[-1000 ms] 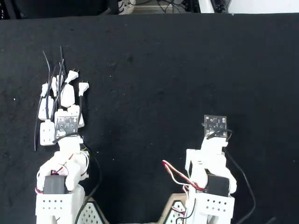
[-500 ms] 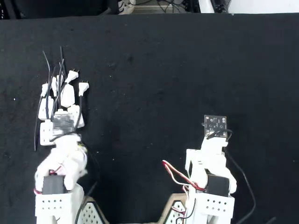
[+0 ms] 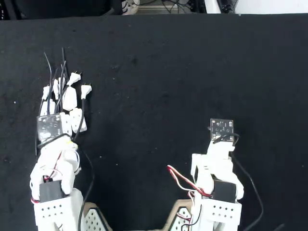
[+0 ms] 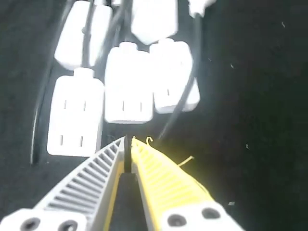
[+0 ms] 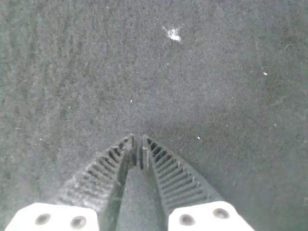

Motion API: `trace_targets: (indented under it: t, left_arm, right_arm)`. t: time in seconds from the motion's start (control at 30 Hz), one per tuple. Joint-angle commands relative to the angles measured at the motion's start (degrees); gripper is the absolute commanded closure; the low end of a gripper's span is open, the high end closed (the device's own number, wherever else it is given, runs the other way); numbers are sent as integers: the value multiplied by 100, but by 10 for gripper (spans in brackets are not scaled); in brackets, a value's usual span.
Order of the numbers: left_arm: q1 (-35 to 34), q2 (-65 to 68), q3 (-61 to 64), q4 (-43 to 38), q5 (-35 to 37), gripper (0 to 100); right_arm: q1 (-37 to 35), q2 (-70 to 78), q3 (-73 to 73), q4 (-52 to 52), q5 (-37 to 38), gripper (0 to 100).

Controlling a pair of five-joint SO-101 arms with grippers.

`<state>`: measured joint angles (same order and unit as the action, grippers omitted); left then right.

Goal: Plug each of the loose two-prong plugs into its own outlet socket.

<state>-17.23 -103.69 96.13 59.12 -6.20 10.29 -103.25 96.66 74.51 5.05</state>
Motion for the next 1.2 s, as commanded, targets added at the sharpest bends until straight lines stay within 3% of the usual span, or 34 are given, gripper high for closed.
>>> trace_targets:
  t: [0.0, 0.1, 0.3, 0.63, 0.97, 1.17]
  left_arm:
    - [101, -18, 127, 26, -484, 966]
    - [84, -53, 127, 185, -475, 956]
    - [75, -53, 101, 264, -466, 801]
    - [-330, -9, -1121, -615, -466, 797]
    - [-4, 0, -1666, -607, -448, 799]
    - [4, 0, -2229, -598, 53, 798]
  right_arm:
    - [62, -523, -13, 44, 0, 986]
    - [62, -523, -13, 44, 0, 986]
    - [62, -523, -13, 44, 0, 986]
    - [62, -523, -13, 44, 0, 986]
    - [62, -523, -13, 44, 0, 986]
    - [62, -523, -13, 44, 0, 986]
